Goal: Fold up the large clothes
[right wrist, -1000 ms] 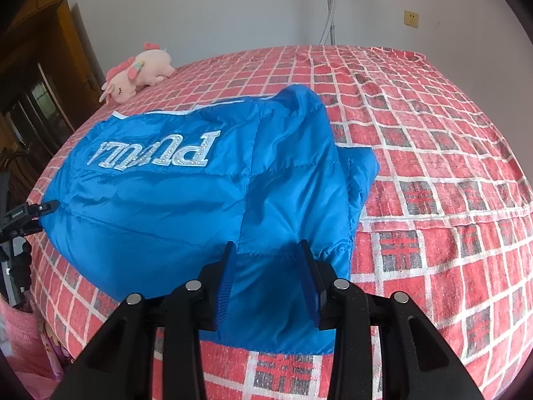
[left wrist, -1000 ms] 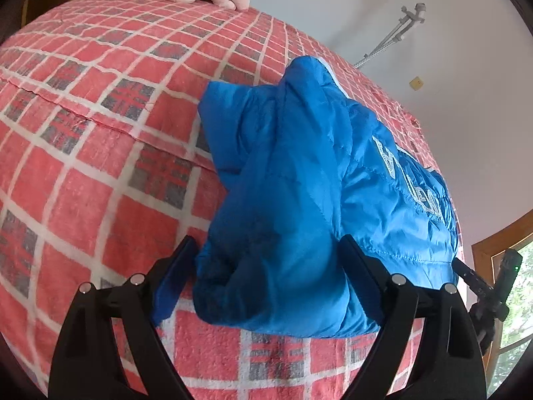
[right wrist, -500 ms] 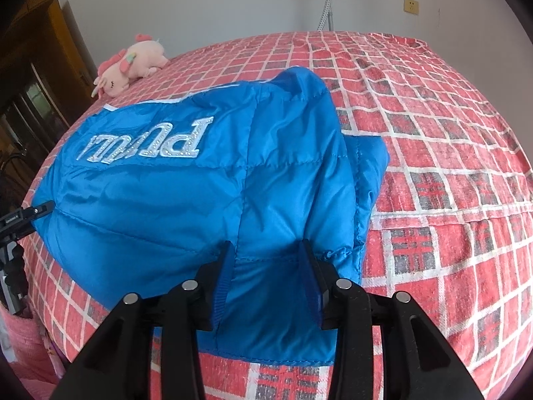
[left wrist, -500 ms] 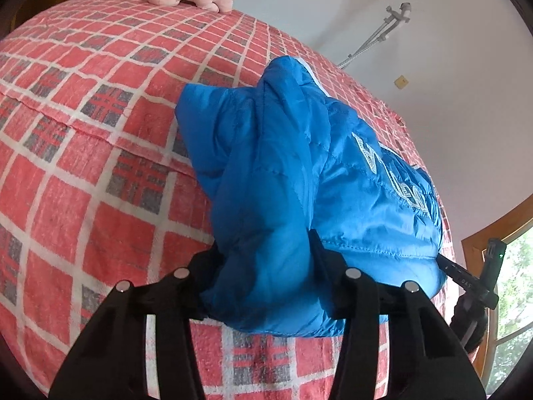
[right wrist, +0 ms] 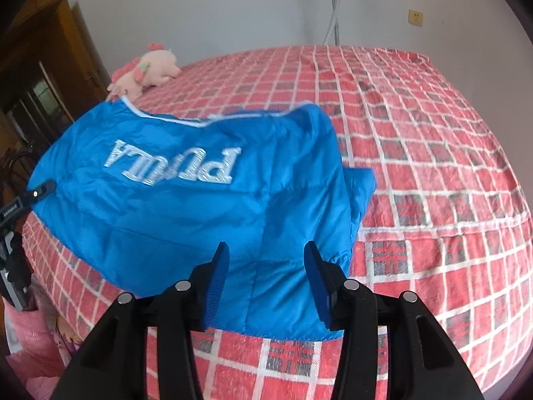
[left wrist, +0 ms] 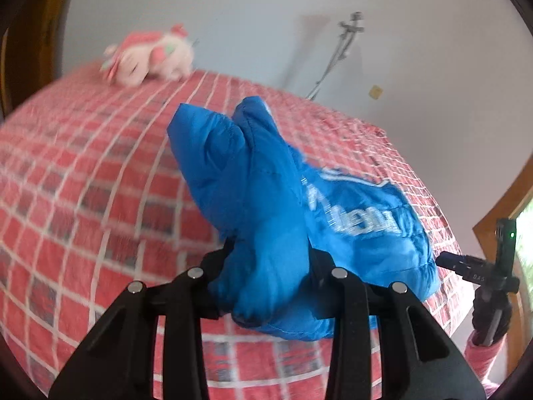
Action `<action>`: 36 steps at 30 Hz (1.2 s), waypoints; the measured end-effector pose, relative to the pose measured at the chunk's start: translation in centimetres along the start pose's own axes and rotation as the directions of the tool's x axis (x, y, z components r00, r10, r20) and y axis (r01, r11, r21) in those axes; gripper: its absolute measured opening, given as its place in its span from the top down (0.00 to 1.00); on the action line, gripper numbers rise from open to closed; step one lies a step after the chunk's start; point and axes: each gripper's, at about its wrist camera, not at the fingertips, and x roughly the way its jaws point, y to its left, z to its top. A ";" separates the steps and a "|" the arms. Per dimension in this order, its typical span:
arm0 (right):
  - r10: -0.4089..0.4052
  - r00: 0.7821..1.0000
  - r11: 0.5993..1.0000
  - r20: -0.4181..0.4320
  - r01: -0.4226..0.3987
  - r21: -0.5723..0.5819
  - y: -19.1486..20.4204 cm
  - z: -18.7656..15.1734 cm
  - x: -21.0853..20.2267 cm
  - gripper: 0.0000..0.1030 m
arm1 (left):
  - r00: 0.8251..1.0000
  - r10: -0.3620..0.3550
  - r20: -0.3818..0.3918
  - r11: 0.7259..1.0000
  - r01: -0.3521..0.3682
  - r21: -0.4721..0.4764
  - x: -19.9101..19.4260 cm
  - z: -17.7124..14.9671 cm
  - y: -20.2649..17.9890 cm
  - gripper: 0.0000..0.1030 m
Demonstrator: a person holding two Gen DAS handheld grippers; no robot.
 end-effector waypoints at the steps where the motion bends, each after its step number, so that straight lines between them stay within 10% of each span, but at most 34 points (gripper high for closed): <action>1: -0.003 1.000 1.000 0.003 0.003 -0.002 0.0 0.1 -0.2 0.54 | 1.000 0.000 0.007 1.000 0.000 0.017 -0.2 0.1 -0.8 0.67; 17: -0.001 1.000 1.000 0.011 0.001 0.024 -2.2 0.0 -1.0 0.55 | 0.998 -0.051 -0.031 0.944 0.059 0.325 4.2 0.7 -14.3 0.67; 36: 0.025 0.999 0.998 -0.025 -0.023 0.063 -4.8 -0.7 0.9 0.54 | 0.945 -0.127 -0.303 0.904 0.236 0.356 16.2 -4.7 -18.3 0.61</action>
